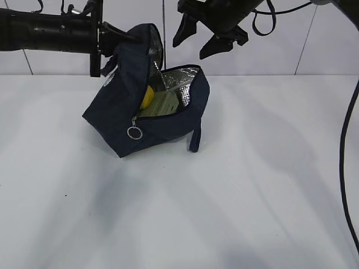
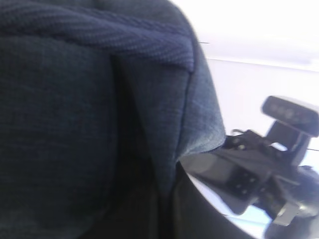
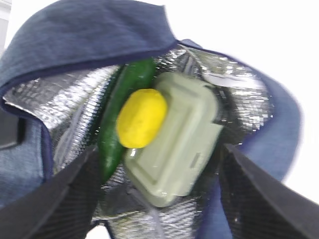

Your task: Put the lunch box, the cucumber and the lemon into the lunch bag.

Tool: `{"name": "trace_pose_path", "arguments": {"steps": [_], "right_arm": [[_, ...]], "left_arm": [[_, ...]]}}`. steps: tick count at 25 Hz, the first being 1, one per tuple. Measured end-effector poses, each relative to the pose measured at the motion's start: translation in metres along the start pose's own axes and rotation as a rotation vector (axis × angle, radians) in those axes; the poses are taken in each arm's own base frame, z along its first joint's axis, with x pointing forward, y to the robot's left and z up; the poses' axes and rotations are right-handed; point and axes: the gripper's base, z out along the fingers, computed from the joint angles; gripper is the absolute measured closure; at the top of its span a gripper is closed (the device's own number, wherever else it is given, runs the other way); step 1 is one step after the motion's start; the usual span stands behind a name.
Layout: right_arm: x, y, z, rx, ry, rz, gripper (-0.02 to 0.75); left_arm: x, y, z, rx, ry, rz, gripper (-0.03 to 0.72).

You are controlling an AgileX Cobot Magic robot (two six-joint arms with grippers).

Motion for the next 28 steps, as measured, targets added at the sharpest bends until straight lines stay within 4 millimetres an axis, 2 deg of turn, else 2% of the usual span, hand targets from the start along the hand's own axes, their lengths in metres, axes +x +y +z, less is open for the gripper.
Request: {"name": "trace_pose_path", "arguments": {"steps": [6,12,15,19,28], "right_arm": [[0.004,-0.008,0.007,0.038,0.025,0.003,0.172],[0.016,-0.019,0.041,-0.021,0.12,0.098,0.172],[0.021,-0.021,0.057,-0.105,0.163,0.168,0.172],[0.022,-0.015,0.063,-0.204,0.186,0.224,0.172],[0.026,-0.024,0.079,-0.202,0.206,0.249,0.172]], "left_arm": [[-0.012,0.018,-0.031,-0.148,-0.01,0.047,0.697],[-0.02,0.034,-0.054,-0.301,-0.015,0.083,0.697],[-0.02,0.037,-0.056,-0.336,-0.009,0.094,0.697],[-0.02,0.036,-0.057,-0.344,-0.008,0.098,0.697],[-0.02,0.036,-0.057,-0.351,-0.007,0.104,0.697]]}}
